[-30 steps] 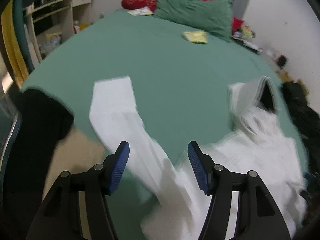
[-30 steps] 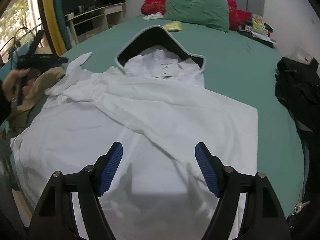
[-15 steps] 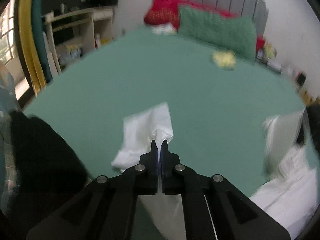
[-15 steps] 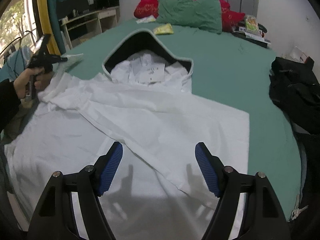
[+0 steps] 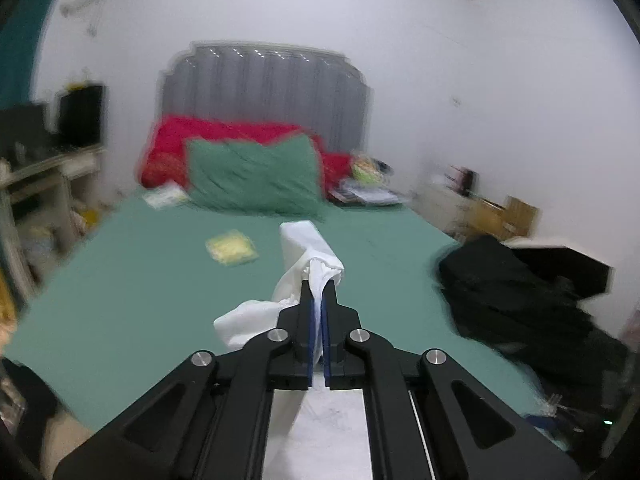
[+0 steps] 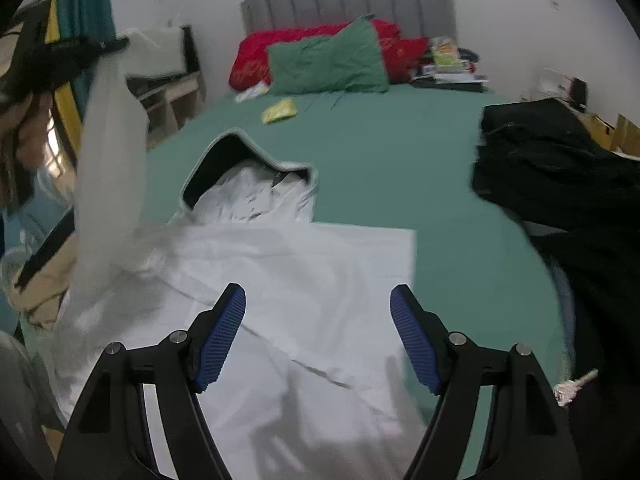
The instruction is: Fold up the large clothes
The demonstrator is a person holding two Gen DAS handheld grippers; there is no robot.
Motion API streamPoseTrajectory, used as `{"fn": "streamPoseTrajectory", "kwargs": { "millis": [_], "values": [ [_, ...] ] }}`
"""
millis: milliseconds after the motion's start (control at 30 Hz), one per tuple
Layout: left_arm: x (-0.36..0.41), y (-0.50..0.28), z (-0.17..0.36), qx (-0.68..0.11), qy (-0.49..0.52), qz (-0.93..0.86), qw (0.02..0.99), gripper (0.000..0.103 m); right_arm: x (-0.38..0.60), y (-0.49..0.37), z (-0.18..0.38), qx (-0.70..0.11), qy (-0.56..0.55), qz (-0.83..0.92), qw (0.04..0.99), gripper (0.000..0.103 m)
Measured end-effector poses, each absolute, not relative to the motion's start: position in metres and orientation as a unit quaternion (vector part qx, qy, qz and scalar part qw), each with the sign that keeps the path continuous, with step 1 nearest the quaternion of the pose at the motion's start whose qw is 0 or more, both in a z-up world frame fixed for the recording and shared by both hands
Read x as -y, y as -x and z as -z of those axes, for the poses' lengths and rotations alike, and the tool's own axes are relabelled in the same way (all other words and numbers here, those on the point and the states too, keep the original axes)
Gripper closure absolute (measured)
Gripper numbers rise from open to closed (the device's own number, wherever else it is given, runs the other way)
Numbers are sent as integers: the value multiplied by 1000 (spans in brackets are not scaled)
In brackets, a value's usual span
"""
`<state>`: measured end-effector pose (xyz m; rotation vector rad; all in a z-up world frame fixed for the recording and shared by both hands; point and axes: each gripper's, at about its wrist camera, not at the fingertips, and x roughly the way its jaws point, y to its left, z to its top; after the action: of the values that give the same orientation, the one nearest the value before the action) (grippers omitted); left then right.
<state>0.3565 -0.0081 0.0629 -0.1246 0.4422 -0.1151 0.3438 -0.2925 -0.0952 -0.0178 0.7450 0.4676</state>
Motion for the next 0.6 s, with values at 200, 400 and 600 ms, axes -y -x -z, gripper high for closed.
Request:
{"fn": "streamPoseTrajectory", "kwargs": {
  "millis": [200,400,600],
  "values": [
    [104,-353,42,-382,97,212,894,58,344,-348,104,-382,-40,-170,908,28],
    [53,-321,77,-407,45,183,894,55,346,-373,139,-432,-62,-184,881,28],
    [-62,-325,106,-456,54,27,888,55,301,-427,158,-447,-26,-239,862,28]
  ]
}}
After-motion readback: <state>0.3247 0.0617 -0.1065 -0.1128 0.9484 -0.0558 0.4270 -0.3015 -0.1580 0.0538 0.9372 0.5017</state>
